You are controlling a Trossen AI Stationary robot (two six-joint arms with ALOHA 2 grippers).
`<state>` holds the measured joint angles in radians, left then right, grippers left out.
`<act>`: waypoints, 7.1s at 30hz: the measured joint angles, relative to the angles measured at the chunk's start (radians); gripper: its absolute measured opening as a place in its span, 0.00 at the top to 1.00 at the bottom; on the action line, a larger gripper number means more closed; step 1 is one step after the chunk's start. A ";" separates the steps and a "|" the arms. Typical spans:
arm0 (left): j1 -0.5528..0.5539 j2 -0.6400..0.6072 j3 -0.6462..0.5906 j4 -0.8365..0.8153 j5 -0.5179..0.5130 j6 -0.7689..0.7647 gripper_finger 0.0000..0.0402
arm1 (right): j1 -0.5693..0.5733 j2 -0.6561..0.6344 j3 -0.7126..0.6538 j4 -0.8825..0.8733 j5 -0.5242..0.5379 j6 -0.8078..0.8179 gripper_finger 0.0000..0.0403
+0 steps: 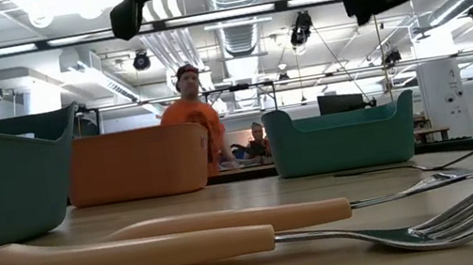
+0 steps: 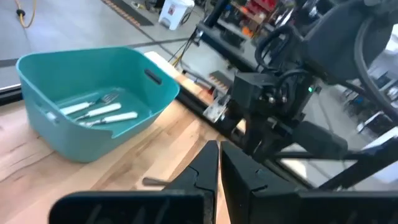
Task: Sort silverware by color (type)
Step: Put the black fork into the orange bin
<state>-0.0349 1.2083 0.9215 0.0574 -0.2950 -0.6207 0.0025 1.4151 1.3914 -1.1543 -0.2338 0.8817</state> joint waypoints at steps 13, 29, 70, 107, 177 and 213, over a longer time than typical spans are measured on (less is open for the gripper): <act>-0.002 0.000 0.000 -0.023 0.025 0.033 1.00 | 0.027 0.000 -0.163 0.000 0.038 0.007 0.73; -0.001 0.000 0.000 -0.021 0.016 0.058 1.00 | 0.017 0.000 -0.290 0.068 0.193 0.087 0.60; -0.001 0.000 0.000 -0.015 -0.037 0.058 1.00 | 0.024 0.175 -0.597 0.641 0.327 -0.062 0.66; -0.001 0.002 0.000 0.195 0.165 0.280 0.66 | 0.024 -0.347 -0.601 1.279 0.302 -0.295 0.98; 0.053 0.361 0.215 0.587 0.247 0.212 0.99 | 0.017 -0.307 -0.600 1.704 0.262 -0.571 0.97; 0.060 0.343 0.216 0.571 0.261 0.187 0.99 | 0.017 -0.315 -0.600 1.654 0.272 -0.560 0.70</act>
<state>0.0247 1.5518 1.1370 0.6286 -0.0341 -0.4335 0.0193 1.0997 0.7914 0.4993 0.0380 0.3214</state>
